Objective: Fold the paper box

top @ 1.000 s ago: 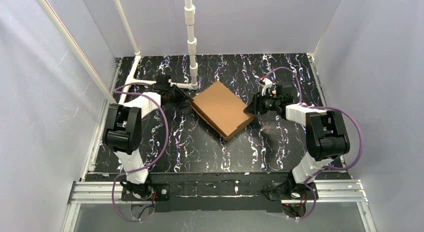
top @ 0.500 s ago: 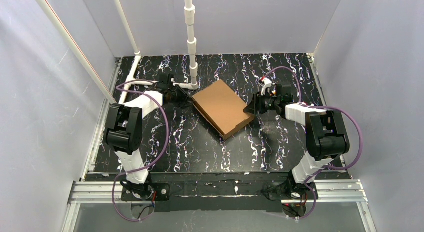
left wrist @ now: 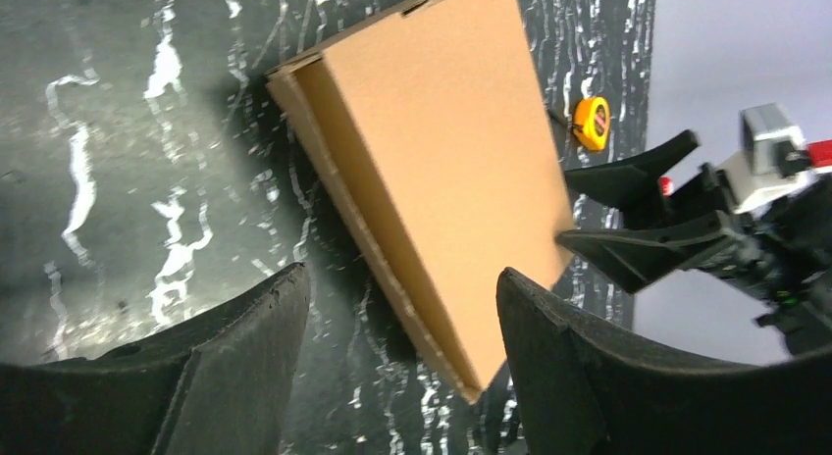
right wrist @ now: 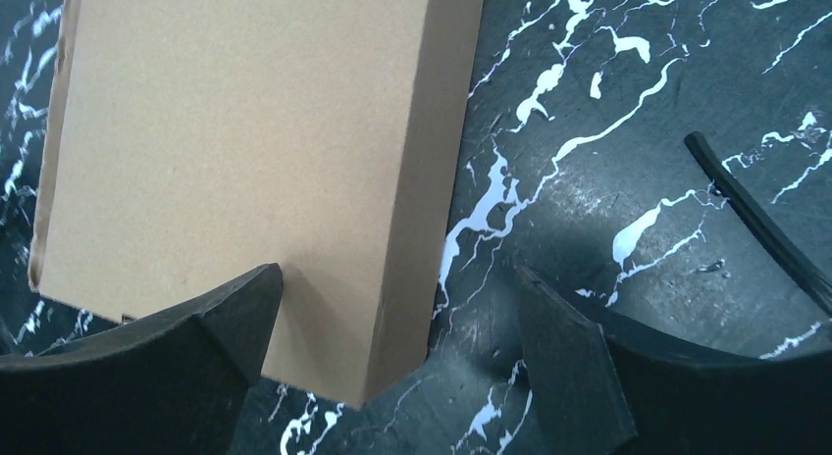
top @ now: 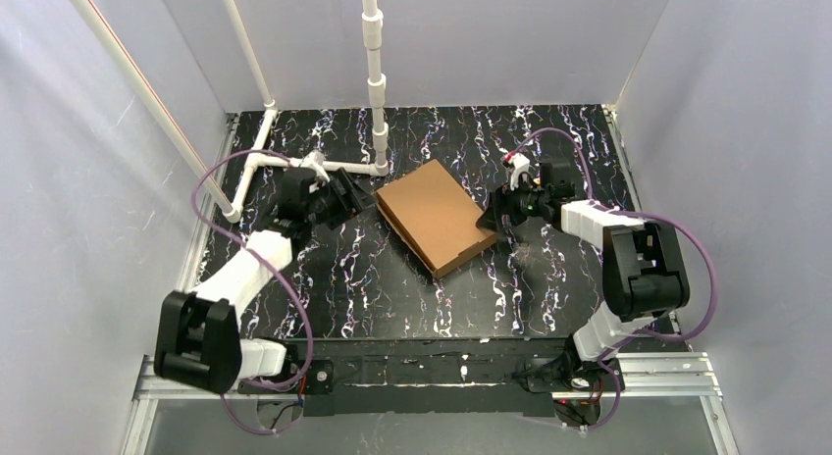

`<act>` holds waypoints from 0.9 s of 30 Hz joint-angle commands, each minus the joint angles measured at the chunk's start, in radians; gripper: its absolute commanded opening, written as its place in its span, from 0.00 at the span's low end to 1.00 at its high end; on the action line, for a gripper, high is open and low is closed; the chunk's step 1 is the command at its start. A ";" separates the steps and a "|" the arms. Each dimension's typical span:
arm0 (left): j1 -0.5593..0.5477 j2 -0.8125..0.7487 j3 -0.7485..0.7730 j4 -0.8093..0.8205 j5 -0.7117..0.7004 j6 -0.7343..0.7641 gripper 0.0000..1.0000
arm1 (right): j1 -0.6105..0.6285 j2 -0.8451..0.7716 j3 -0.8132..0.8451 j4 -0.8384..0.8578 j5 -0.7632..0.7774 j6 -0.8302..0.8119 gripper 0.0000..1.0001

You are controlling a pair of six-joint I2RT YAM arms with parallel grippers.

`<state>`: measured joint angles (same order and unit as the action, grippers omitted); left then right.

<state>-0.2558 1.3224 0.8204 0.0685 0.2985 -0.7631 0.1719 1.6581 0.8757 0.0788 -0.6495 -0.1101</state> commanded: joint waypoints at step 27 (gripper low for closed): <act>0.080 0.454 0.203 -0.135 -0.088 -0.025 0.04 | 0.201 0.629 0.989 -0.401 0.401 -0.212 0.05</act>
<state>-0.1757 1.7298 0.9478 -0.0090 0.2073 -0.7967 0.3779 2.2665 1.7596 -0.2607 -0.2134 -0.2737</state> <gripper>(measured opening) 0.049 0.054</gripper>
